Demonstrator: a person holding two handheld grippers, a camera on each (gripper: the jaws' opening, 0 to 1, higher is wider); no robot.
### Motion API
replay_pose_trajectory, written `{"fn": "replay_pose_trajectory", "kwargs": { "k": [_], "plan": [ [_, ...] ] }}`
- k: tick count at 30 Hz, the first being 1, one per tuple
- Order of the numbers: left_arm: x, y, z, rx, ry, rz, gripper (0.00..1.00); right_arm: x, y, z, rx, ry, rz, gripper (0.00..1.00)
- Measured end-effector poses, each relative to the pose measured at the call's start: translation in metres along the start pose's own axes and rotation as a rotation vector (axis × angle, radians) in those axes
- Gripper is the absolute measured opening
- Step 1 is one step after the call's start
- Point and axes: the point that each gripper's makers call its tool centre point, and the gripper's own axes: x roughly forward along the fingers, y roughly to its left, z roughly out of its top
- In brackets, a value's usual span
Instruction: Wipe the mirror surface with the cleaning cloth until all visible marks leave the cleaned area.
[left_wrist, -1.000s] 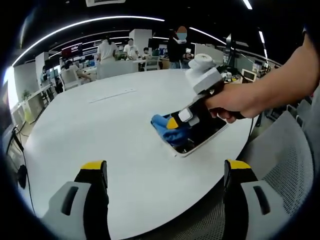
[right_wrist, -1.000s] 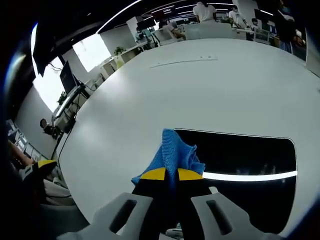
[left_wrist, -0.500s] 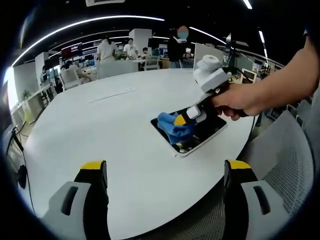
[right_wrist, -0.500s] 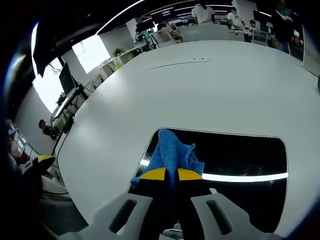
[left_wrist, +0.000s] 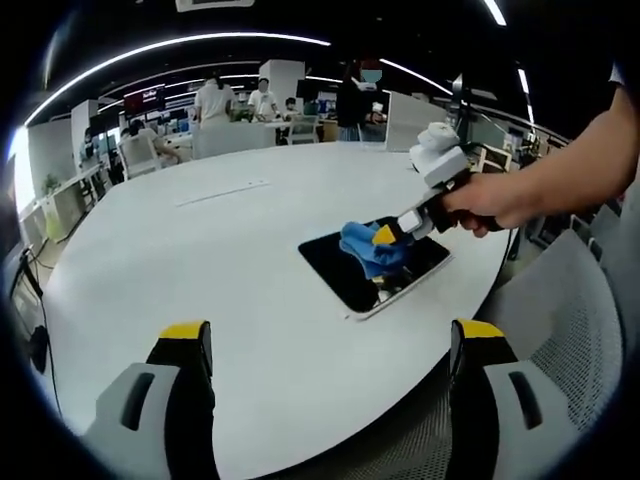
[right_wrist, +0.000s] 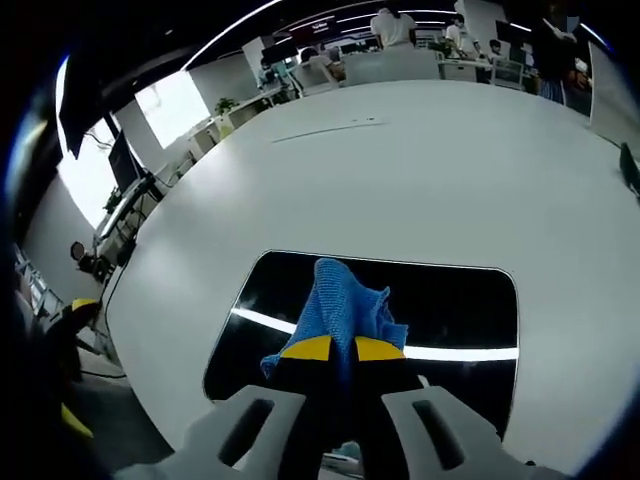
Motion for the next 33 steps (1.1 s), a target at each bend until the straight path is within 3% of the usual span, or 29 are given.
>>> {"fn": "replay_pose_trajectory", "kwargs": {
  "k": [33],
  "plan": [
    [0.002, -0.005, 0.003, -0.007, -0.015, -0.03, 0.99, -0.035, -0.084, -0.009, 0.04, -0.014, -0.091, 0.01]
  ]
}}
